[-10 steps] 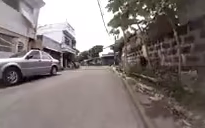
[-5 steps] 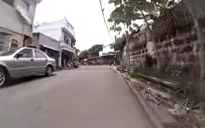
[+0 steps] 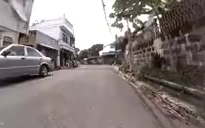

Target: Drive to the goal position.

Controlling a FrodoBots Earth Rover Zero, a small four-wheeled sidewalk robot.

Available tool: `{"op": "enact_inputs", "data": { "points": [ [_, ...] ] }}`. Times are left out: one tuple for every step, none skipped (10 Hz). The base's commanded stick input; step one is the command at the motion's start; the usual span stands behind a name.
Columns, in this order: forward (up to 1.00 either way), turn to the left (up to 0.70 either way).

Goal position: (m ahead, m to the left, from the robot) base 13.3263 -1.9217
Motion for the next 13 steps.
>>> {"op": "enact_inputs", "data": {
  "points": [
    [1.00, 0.00],
    [1.00, 0.00],
    [1.00, 0.00],
    [1.00, 0.00],
    [1.00, 0.00],
    [1.00, 0.00],
    [1.00, 0.00],
    [1.00, 0.00],
    [1.00, 0.00],
    [1.00, 0.00],
    [1.00, 0.00],
    [1.00, 0.00],
    [1.00, 0.00]
  ]
}}
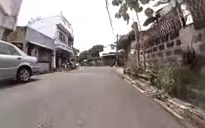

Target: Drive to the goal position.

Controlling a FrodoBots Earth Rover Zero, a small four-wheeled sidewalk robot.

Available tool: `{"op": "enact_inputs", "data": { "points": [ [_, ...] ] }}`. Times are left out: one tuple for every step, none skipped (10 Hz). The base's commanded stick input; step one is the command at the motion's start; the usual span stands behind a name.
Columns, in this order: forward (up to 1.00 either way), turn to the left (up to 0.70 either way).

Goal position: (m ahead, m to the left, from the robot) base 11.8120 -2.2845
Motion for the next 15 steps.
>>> {"op": "enact_inputs", "data": {
  "points": [
    [1.00, 0.00],
    [1.00, 0.00],
    [1.00, 0.00],
    [1.00, 0.00],
    [1.00, 0.00],
    [1.00, 0.00],
    [1.00, 0.00],
    [1.00, 0.00],
    [1.00, 0.00],
    [1.00, 0.00],
    [1.00, 0.00],
    [1.00, 0.00],
    [1.00, 0.00],
    [1.00, 0.00],
    [1.00, 0.00]
  ]
}}
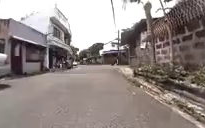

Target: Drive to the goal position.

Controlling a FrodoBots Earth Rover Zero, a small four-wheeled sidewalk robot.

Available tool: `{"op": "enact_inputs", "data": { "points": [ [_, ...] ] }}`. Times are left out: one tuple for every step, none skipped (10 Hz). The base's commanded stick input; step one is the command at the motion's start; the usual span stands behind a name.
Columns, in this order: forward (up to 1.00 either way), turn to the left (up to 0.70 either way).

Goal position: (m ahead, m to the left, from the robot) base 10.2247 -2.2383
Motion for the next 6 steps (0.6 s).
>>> {"op": "enact_inputs", "data": {
  "points": [
    [1.00, 0.00],
    [1.00, 0.00],
    [1.00, 0.00],
    [1.00, 0.00],
    [1.00, 0.00],
    [1.00, 0.00]
  ]
}}
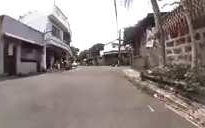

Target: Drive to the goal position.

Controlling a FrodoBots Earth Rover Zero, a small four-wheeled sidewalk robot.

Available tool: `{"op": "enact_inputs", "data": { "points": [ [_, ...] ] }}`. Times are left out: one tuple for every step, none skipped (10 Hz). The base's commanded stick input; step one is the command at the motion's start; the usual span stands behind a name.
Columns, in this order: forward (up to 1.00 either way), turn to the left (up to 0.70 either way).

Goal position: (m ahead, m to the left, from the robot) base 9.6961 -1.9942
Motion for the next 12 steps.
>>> {"op": "enact_inputs", "data": {
  "points": [
    [1.00, 0.00],
    [1.00, 0.00],
    [1.00, 0.00],
    [1.00, 0.00],
    [1.00, 0.00],
    [1.00, 0.00],
    [1.00, 0.00],
    [1.00, 0.00],
    [1.00, 0.00],
    [1.00, 0.00],
    [1.00, 0.00],
    [1.00, 0.00]
  ]
}}
